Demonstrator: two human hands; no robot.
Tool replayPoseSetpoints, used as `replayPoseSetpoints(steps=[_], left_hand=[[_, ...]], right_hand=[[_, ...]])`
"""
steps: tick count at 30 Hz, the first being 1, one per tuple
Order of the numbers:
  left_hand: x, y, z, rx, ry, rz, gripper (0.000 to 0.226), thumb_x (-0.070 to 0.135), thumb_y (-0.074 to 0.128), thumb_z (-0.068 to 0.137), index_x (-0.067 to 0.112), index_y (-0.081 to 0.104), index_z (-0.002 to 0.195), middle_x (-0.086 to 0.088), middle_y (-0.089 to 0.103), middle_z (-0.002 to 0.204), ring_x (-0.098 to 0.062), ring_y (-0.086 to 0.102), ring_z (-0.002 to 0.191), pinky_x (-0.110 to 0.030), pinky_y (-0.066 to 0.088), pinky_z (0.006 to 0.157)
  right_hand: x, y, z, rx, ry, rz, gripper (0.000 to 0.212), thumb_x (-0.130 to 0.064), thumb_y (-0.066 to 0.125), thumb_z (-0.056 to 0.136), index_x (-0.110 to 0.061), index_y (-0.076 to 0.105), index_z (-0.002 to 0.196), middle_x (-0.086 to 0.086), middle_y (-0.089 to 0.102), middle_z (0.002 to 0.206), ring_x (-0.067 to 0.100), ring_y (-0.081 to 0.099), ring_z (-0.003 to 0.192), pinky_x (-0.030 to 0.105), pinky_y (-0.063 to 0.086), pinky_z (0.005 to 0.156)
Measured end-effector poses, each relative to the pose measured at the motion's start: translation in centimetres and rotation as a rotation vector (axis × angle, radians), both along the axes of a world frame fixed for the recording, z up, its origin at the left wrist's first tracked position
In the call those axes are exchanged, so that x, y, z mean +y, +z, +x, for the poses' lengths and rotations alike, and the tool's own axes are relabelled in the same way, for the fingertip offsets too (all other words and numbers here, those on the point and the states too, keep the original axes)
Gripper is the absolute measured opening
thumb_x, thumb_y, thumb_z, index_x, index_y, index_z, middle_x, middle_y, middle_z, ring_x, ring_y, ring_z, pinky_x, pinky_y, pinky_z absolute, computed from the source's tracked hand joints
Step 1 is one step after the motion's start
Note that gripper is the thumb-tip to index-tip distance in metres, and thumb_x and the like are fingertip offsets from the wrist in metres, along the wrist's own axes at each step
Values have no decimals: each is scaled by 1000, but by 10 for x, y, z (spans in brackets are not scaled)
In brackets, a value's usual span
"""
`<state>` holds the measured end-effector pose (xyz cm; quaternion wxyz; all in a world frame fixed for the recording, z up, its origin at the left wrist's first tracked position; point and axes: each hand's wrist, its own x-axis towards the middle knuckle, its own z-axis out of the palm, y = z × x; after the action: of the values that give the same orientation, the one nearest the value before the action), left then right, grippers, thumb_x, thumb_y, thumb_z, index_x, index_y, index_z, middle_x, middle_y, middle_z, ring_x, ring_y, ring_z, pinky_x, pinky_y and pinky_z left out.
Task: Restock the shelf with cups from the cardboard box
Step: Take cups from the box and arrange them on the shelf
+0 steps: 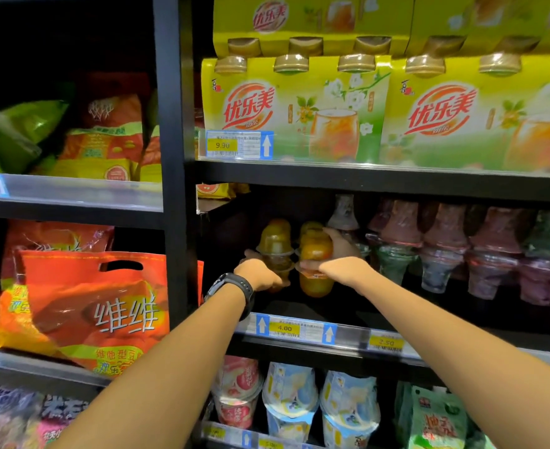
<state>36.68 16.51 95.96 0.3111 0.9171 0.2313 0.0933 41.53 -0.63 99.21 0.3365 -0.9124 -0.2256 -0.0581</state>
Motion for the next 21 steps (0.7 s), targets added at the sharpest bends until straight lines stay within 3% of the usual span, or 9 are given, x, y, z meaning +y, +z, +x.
replayPoseSetpoints(steps=[2,4,6,8,10,13,15,21], left_hand=[[1,5,-3,9,-11,47,84,49,76,76,0,48,138,-18,50,140,-33,51,127,-43,47,104],[3,9,-6,-8,0,130,87,56,73,74,-1,48,136,-21,52,136,-35,55,120,-43,51,98],[0,15,-18,-86,9,237,92,61,72,71,0,45,134,-22,52,133,-37,55,117,-45,52,93],[-7,21,-36,-184,-7,391,91,59,72,73,4,40,138,-20,48,134,-38,51,121,-47,50,95],[-16,27,-56,-245,-36,594,83,54,69,80,8,35,141,-17,44,136,-36,47,125,-46,47,96],[-27,33,-81,-310,-134,815,66,50,61,87,14,39,137,-11,47,133,-31,47,122,-43,45,92],[-33,35,-97,-345,-172,890,63,50,59,87,17,39,137,-8,48,131,-29,48,118,-42,45,88],[-49,36,-151,-401,-146,998,63,54,55,88,20,38,138,-6,47,127,-27,49,111,-39,45,82]], right_hand=[[-7,7,-13,8,-26,-61,83,-44,73,78,-22,34,148,10,40,147,32,41,133,33,35,109],[-18,12,-22,-55,-74,-36,73,-35,73,81,-19,39,144,13,45,142,31,47,127,31,39,100],[-28,15,-35,-109,-110,-64,70,-42,72,81,-16,41,139,11,58,117,32,56,112,34,45,85],[-39,16,-50,-151,-161,-158,61,-53,69,79,-10,50,117,4,58,88,30,59,95,33,43,70],[-47,18,-68,-189,-205,-262,60,-60,67,78,-9,49,103,8,58,97,30,57,99,35,45,71],[-57,19,-88,-274,-216,-415,83,-63,65,77,-11,38,136,15,44,135,34,42,125,44,47,91],[-61,21,-101,-336,-215,-468,90,-62,64,78,-16,28,146,12,32,146,32,34,134,47,45,95],[-76,21,-144,-543,-151,-479,86,-59,65,78,-20,28,146,7,37,138,28,39,127,41,48,87]])
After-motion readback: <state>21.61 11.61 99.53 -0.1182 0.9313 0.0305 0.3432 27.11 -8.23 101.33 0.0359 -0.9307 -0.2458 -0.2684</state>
